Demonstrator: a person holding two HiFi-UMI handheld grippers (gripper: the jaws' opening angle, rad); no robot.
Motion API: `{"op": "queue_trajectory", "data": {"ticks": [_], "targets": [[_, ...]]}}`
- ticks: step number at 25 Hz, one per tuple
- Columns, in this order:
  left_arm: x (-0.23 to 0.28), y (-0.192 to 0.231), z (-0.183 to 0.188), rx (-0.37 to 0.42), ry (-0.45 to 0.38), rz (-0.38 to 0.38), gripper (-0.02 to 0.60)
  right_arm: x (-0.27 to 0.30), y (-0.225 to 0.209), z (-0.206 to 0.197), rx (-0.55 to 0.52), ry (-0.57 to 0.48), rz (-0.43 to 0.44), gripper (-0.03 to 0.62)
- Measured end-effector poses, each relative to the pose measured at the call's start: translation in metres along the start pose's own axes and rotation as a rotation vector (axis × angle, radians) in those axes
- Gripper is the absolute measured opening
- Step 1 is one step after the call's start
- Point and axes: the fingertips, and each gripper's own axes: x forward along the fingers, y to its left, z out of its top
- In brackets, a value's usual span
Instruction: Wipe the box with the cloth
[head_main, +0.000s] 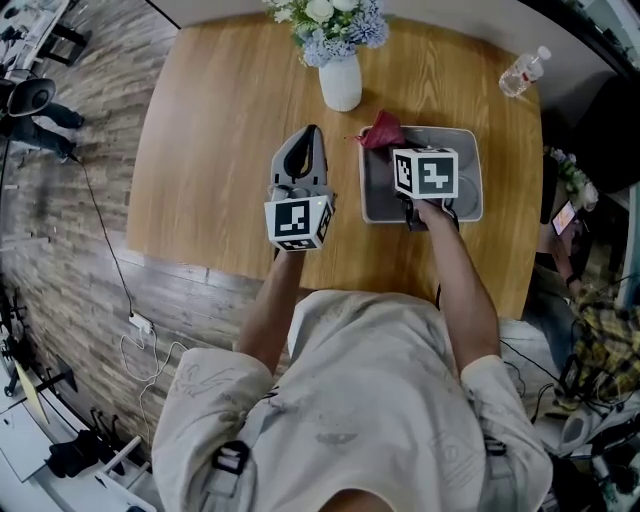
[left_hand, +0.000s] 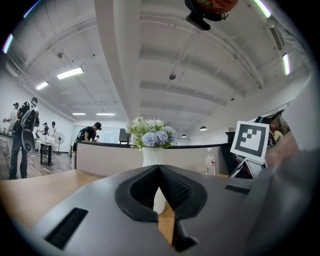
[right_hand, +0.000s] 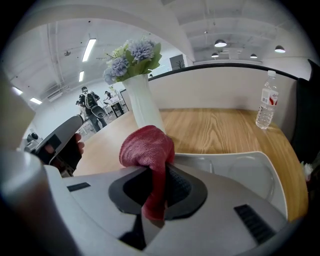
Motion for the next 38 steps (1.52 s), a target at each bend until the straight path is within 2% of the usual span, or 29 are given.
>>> {"op": "queue_trajectory", "data": {"ticks": [14,20,30,38], "targets": [[0.008,-0.013,-0.001,-0.003,0.003,-0.032,0.011,-0.02,-0.05,-0.001,-0.005,0.03,-0.109,0.063],[0.013,-0.023,0.001,0.001,-0.001,-0.056,0.009,-0.029,-0.068,0.0,0.052,0.014,-0.1,0.063],[0.017,-0.03,0.0,0.005,0.004,-0.078,0.011,-0.053,-0.13,-0.015,0.105,0.01,-0.223,0.063],[0.02,-0.034,-0.002,0.009,0.006,-0.096,0.011,-0.062,-0.152,-0.016,0.157,-0.015,-0.254,0.064]]}}
